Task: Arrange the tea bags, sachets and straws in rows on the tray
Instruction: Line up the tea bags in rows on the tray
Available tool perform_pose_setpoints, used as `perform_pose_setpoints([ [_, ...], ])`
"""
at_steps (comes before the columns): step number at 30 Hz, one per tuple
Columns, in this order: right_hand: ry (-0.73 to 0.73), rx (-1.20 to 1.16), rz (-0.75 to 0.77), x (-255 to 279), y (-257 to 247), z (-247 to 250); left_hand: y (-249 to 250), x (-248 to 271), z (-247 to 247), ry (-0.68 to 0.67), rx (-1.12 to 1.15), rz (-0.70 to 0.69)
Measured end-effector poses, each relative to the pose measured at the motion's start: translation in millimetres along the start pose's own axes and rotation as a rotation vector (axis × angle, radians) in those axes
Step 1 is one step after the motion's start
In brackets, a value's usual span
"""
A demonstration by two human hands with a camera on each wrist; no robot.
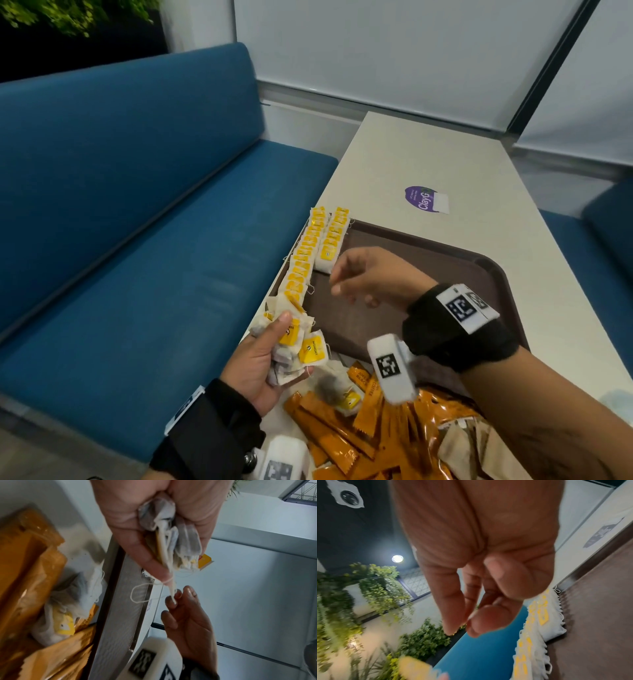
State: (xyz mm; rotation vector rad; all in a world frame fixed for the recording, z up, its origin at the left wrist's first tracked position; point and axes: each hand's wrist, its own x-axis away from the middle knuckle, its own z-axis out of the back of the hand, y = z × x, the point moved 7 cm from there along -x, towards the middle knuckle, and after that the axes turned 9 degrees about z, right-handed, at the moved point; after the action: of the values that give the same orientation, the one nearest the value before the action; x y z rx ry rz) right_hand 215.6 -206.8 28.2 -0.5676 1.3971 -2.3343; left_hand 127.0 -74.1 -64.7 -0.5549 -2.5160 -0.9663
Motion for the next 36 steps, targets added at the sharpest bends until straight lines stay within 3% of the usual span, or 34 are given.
perform_pose_setpoints([
  [5, -0.067, 0.051, -0.138, 40.7, 7.1, -30.9, -4.9, 2.2, -5.7, -0.003, 0.030, -0.019],
  [8, -0.088, 0.065, -0.145, 51.2, 10.0, -46.4, -6.7, 5.7, -13.2, -0.017, 0.041, -0.023],
  [15, 0.011, -0.046, -0.104, 59.7, 8.6, -47.8, -12.0, 9.0, -3.1, 0.086, 0.048, -0.017],
  [22, 0.101, -0.260, 0.003, 57.4, -5.8, -36.9, -7.3, 5.4, -4.8, 0.008, 0.162, 0.002],
  [28, 0.261, -0.343, 0.043, 38.6, -10.3, -10.6, -2.0, -2.6, 8.4, 0.077, 0.198, 0.006],
  [33, 0.376, -0.061, 0.026, -14.2, 4.6, 20.0, 1.7, -4.9, 19.4, 0.102, 0.176, -0.001],
  [36, 0.302, 0.174, -0.025, -57.5, 23.8, 23.8, 4.6, -4.0, 24.4, 0.110, 0.161, -0.012],
])
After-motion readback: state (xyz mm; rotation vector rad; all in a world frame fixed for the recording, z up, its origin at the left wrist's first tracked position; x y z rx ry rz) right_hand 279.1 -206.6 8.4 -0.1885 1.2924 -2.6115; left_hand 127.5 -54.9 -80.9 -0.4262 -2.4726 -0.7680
